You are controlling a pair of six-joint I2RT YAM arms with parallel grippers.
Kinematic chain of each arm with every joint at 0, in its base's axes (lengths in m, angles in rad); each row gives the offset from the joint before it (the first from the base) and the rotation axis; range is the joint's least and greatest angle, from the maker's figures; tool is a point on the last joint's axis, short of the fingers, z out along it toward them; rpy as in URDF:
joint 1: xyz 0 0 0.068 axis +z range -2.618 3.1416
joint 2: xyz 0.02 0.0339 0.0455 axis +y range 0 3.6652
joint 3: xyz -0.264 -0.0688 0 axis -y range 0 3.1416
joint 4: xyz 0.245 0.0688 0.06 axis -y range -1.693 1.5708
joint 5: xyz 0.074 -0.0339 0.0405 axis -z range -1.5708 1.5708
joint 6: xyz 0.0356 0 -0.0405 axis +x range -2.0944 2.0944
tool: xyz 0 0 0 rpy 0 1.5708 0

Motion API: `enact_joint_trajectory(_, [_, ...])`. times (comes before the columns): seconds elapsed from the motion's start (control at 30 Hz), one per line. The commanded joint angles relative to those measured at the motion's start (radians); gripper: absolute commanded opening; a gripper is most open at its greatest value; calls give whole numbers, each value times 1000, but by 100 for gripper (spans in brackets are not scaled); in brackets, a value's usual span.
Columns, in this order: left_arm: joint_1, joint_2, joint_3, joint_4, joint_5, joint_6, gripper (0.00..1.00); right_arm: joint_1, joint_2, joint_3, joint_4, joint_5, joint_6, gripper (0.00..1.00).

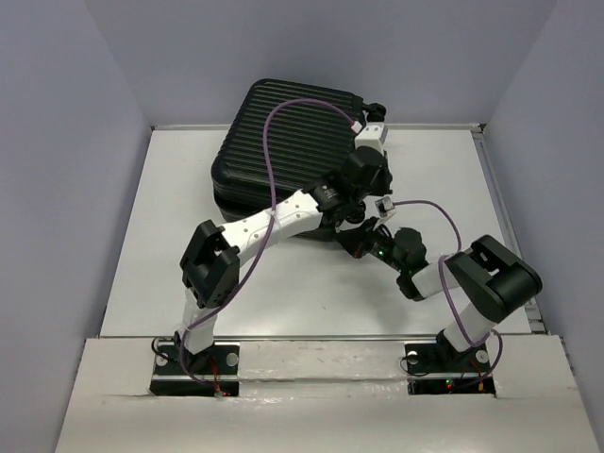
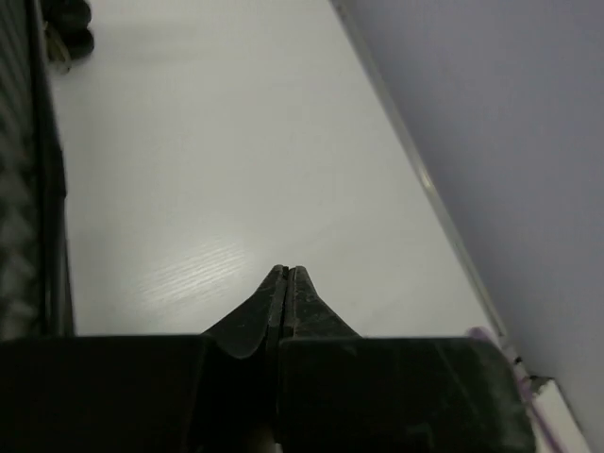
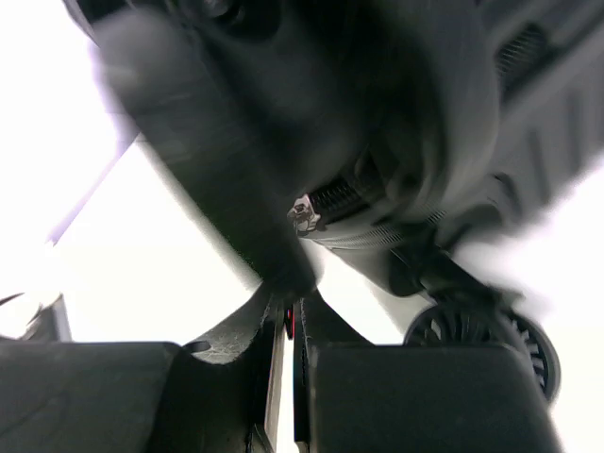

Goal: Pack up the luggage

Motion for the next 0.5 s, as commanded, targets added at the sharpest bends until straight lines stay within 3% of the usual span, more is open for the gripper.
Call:
enact_joint_trajectory(0.0, [0,33,227,-105,155,14,6,114,114,99,278,-63,51,7])
enact_joint_trajectory(0.17, [-6,86,393,-214,166,3,6,140,170,67,459,142,137,7])
enact_joint_trajectory(0.27, [-6,15,314,-206,149,26,6,120,99,27,374,161,116,7])
enact_joint_trajectory(0.37, [-6,-161,146,-192,104,61,26,109,40,6,263,132,98,7])
enact_joint_trajectory(0.4, [-3,-274,-22,-169,64,61,46,109,30,12,219,122,87,7])
enact_joint_trajectory(0.47, [-2,-388,-277,-139,21,40,61,109,26,18,194,101,78,7])
